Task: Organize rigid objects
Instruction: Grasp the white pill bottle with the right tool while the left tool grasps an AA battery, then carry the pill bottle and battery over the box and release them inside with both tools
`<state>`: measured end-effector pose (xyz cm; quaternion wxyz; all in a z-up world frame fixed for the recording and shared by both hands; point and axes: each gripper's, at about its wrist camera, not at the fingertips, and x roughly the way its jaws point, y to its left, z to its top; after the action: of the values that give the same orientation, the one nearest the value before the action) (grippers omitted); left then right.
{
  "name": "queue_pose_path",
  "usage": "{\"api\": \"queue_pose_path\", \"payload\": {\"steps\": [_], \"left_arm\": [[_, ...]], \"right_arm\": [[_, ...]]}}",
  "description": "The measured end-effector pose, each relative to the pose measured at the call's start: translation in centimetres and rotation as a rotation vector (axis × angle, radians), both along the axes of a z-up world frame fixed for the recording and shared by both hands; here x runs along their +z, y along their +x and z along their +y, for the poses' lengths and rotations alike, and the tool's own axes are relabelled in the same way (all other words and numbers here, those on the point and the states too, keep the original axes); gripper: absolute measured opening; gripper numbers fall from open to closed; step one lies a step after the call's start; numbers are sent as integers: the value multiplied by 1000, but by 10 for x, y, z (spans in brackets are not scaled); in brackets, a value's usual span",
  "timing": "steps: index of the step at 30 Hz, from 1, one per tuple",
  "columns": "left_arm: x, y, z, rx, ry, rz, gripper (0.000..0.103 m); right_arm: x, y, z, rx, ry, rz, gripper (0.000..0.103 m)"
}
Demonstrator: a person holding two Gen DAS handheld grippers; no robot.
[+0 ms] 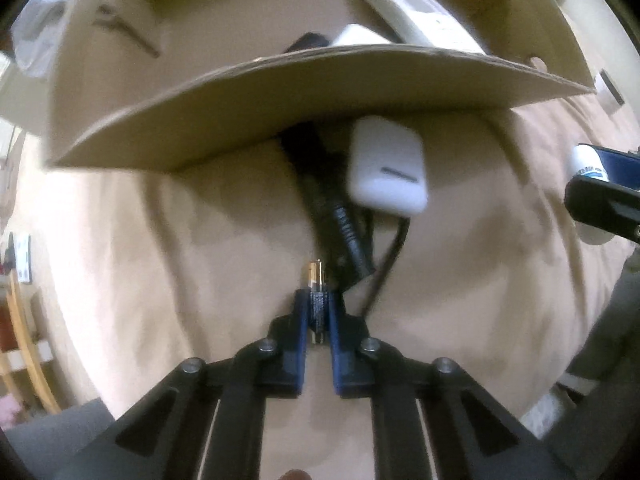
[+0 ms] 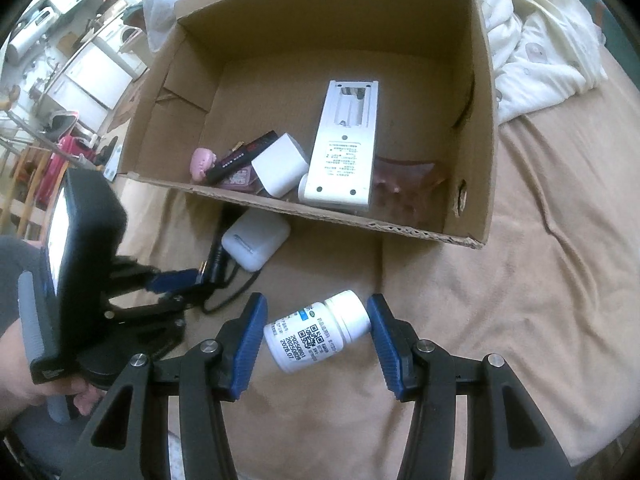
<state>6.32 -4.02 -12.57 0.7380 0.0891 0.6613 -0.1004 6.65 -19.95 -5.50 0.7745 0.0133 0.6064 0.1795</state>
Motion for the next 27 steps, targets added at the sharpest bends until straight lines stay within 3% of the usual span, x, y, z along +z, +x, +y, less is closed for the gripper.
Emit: {"api": "queue_pose_path", "payload": {"steps": [9, 13, 21, 27], "left_arm": [[-3, -8, 55, 141, -57, 70, 9], [-10, 14, 66, 193, -87, 93, 10], [-8, 34, 76, 202, -78, 80, 9], [21, 27, 89, 232, -60, 39, 9]], "right_arm": [[1, 0, 5, 10, 2, -4, 54], [0, 1, 7, 18, 2, -1, 54], [-3, 2, 11, 26, -8, 10, 55], [-2, 3, 8, 16, 18, 21, 55]]}}
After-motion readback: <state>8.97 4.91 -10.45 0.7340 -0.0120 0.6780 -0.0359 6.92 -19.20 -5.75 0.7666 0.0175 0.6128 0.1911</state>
